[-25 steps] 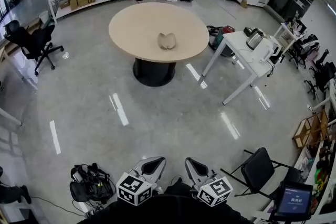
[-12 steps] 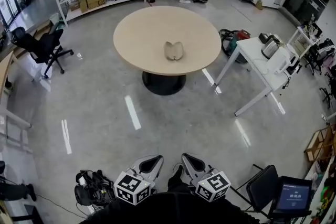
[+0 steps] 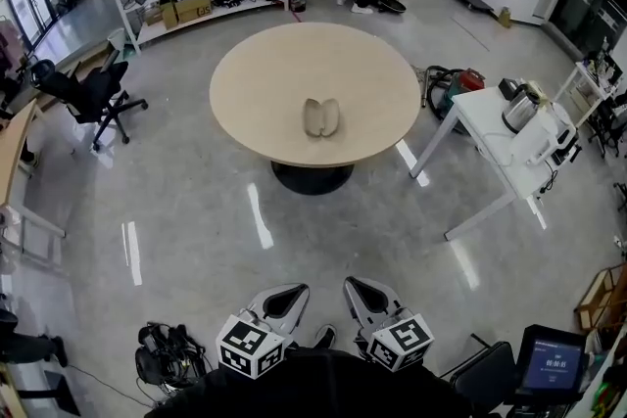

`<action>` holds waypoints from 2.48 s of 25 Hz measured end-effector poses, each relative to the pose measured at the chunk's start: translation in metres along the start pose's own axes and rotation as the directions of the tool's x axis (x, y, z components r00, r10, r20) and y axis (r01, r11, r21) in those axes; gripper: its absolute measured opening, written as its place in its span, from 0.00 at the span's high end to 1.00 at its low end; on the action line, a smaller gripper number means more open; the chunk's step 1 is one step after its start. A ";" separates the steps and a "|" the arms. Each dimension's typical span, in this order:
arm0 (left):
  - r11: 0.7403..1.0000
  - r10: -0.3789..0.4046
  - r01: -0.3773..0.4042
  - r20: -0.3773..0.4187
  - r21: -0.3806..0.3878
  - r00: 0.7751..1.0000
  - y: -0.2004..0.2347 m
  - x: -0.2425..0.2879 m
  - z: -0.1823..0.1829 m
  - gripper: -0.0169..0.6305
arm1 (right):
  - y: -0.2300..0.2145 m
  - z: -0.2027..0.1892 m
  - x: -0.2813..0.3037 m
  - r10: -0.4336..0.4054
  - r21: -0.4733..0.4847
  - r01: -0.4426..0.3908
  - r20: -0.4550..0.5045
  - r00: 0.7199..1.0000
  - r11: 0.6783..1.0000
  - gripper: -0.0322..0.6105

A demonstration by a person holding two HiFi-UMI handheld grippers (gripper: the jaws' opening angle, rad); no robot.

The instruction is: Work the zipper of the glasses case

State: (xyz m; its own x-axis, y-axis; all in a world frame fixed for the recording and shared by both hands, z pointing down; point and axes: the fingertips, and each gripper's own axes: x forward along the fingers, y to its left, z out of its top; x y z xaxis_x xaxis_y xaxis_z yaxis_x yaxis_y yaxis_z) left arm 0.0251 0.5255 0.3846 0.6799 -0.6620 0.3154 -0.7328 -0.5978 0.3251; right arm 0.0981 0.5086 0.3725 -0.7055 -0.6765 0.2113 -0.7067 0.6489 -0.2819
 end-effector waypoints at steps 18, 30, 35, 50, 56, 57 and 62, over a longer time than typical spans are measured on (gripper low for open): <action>0.996 -0.094 0.094 0.023 -0.002 0.995 0.139 0.119 0.085 0.95 | -0.116 0.061 0.135 -0.159 -0.042 0.159 0.002 0.987 0.986 0.95; 0.989 -0.123 0.124 0.018 -0.075 0.992 0.268 0.152 0.122 0.92 | -0.145 0.080 0.254 -0.219 -0.036 0.217 -0.074 0.973 0.976 0.95; 0.989 -0.122 0.121 -0.008 -0.084 0.993 0.283 0.176 0.127 0.91 | -0.169 0.083 0.272 -0.223 -0.024 0.222 -0.085 0.971 0.975 0.94; 1.000 0.013 -0.015 -0.072 -0.015 0.997 0.341 0.310 0.186 0.85 | -0.302 0.132 0.379 0.026 -0.047 -0.030 -0.084 0.996 0.998 0.86; 0.996 0.068 -0.060 -0.122 0.068 0.990 0.362 0.364 0.186 0.81 | -0.362 0.125 0.400 0.061 -0.098 -0.077 -0.155 0.986 0.992 0.80; 0.994 0.081 -0.070 -0.141 0.079 0.987 0.368 0.370 0.181 0.80 | -0.372 0.119 0.402 0.060 -0.099 -0.079 -0.175 0.983 0.992 0.80; 0.994 0.100 -0.085 -0.235 0.071 0.967 0.402 0.389 0.153 0.74 | -0.416 0.090 0.413 0.047 -0.146 -0.093 -0.292 0.955 0.985 0.76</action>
State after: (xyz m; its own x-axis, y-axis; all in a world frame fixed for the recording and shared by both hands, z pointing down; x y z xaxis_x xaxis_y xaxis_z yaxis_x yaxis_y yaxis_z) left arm -0.0091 -0.0419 0.5022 0.5904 -0.5932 0.5473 -0.7881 -0.5699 0.2325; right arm 0.1057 -0.0718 0.4928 -0.7229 -0.5136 0.4622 -0.6380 0.7530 -0.1612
